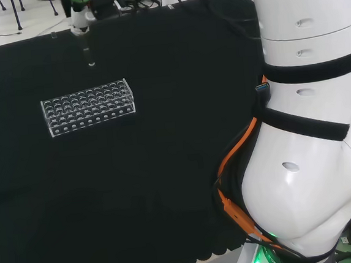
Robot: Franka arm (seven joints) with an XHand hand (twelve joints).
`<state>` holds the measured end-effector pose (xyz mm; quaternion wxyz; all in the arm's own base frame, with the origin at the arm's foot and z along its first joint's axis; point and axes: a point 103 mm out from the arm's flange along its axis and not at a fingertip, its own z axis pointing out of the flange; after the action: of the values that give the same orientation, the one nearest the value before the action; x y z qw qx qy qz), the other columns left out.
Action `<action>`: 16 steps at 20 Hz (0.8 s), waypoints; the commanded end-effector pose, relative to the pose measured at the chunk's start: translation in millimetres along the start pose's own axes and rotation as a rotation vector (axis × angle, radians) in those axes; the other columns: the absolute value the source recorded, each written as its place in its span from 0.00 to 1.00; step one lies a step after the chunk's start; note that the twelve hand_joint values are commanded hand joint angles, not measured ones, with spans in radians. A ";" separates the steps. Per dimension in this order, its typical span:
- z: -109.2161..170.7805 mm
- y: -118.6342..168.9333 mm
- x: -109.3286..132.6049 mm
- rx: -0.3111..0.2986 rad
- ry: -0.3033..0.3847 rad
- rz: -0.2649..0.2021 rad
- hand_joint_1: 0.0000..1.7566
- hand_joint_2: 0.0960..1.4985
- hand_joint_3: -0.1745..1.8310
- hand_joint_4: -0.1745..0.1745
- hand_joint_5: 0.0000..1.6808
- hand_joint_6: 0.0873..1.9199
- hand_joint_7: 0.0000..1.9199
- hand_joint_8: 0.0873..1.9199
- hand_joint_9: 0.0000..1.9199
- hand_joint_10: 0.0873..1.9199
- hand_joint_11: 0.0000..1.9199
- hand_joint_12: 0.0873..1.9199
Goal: Put the test tube back in the rack.
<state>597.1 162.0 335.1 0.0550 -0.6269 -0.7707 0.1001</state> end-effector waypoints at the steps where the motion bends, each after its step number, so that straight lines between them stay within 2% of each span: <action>1: -3.8 -3.0 -5.2 -0.013 0.017 0.004 0.76 0.41 0.39 0.00 0.81 0.04 0.72 0.34 0.81 0.44 0.66 0.59; 16: 7.0 0.5 35.4 0.006 0.091 -0.066 0.76 0.41 0.39 0.00 0.82 0.04 0.72 0.34 0.81 0.44 0.66 0.59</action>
<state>590.6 189.4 332.1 0.0879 -0.6087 -0.7851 0.0730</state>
